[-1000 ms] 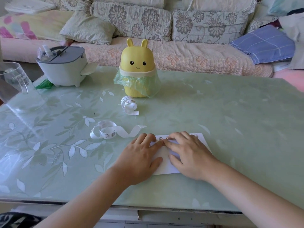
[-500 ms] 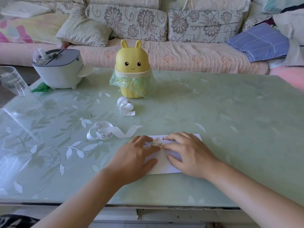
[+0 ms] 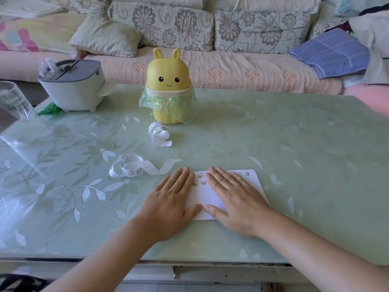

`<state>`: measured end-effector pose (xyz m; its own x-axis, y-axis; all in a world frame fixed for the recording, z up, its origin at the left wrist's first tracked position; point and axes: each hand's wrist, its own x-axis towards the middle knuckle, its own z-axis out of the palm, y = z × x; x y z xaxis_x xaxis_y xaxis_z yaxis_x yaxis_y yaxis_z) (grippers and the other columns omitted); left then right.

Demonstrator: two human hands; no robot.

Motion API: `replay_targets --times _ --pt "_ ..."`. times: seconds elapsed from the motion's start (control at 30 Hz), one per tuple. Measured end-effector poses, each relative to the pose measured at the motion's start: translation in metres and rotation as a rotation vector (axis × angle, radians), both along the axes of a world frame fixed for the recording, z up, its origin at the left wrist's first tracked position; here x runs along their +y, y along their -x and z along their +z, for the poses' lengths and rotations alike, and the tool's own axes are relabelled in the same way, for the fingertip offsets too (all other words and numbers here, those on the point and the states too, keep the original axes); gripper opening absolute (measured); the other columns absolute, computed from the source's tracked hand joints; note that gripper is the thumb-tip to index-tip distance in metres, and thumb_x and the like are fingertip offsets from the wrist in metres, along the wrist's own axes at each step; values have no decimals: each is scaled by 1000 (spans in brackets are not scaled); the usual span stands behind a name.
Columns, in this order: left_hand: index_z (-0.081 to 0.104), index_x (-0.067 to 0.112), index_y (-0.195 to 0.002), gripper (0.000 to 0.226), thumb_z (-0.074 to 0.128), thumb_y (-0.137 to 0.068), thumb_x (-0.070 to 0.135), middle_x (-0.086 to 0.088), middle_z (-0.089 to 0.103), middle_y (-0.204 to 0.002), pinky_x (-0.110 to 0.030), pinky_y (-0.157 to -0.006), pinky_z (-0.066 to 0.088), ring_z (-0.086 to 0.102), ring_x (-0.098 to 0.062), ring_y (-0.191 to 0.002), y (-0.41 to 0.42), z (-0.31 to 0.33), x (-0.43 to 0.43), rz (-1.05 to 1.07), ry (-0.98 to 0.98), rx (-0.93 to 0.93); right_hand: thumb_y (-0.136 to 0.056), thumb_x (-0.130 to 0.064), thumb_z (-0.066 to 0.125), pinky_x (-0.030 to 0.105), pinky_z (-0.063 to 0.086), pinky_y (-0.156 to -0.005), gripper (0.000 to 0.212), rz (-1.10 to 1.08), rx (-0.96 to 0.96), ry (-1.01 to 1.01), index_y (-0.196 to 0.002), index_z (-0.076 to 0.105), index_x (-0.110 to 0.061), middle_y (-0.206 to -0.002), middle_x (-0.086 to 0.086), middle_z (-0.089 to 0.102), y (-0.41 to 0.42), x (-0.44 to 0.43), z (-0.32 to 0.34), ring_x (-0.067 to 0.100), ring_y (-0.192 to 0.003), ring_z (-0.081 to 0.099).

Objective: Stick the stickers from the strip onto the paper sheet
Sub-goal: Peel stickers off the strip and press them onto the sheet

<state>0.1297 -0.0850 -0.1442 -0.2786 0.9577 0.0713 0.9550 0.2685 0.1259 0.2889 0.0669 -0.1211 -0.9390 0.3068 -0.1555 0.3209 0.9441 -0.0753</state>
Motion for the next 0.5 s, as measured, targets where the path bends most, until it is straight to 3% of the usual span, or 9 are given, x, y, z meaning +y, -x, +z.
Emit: replay_targets --times 0.1,0.17,0.27,0.33,0.43,0.5 --pt "-3 19 -155 89 -5 -83 72 3 -15 -159 -26 -116 -15 -16 -10 -148 -2 3 0 25 29 -8 -79 -75 -10 38 -8 -124 98 -35 -11 -4 -160 -7 -20 -165 -5 -20 5 -4 4 9 -151 -20" --pt "7 20 -157 89 1 -84 72 6 -4 -161 -24 -117 -9 -6 -10 -150 -1 8 1 33 -9 -62 -83 -79 -10 38 -3 -124 97 -55 19 15 -161 5 -22 -168 -4 -10 11 -4 9 11 -153 -12" --pt "43 22 -145 70 25 -90 60 6 44 -149 -32 -115 32 36 -15 -139 6 18 -2 58 -190 -169 -91 -71 16 37 11 -122 80 -66 123 39 -155 27 -26 -167 -3 13 25 -4 22 15 -153 11" --pt "59 19 -128 49 41 -91 45 5 62 -121 -38 -92 50 55 -19 -113 16 26 -6 76 -349 -184 -98 -57 39 34 20 -117 59 -63 193 71 -149 41 -27 -159 -6 30 37 -5 30 15 -145 28" --pt "64 18 -106 18 61 -88 20 6 60 -93 -34 -73 50 58 -19 -88 35 39 -15 183 -524 -179 -99 -39 51 32 35 -102 35 -66 310 130 -131 60 -27 -133 -10 53 57 -12 39 14 -123 49" --pt "64 19 -102 17 64 -86 11 7 57 -89 -31 -68 44 55 -18 -84 50 47 -23 299 -552 -175 -97 -32 55 29 41 -87 25 -94 369 196 -119 67 -28 -119 -12 60 71 -20 43 11 -102 57"
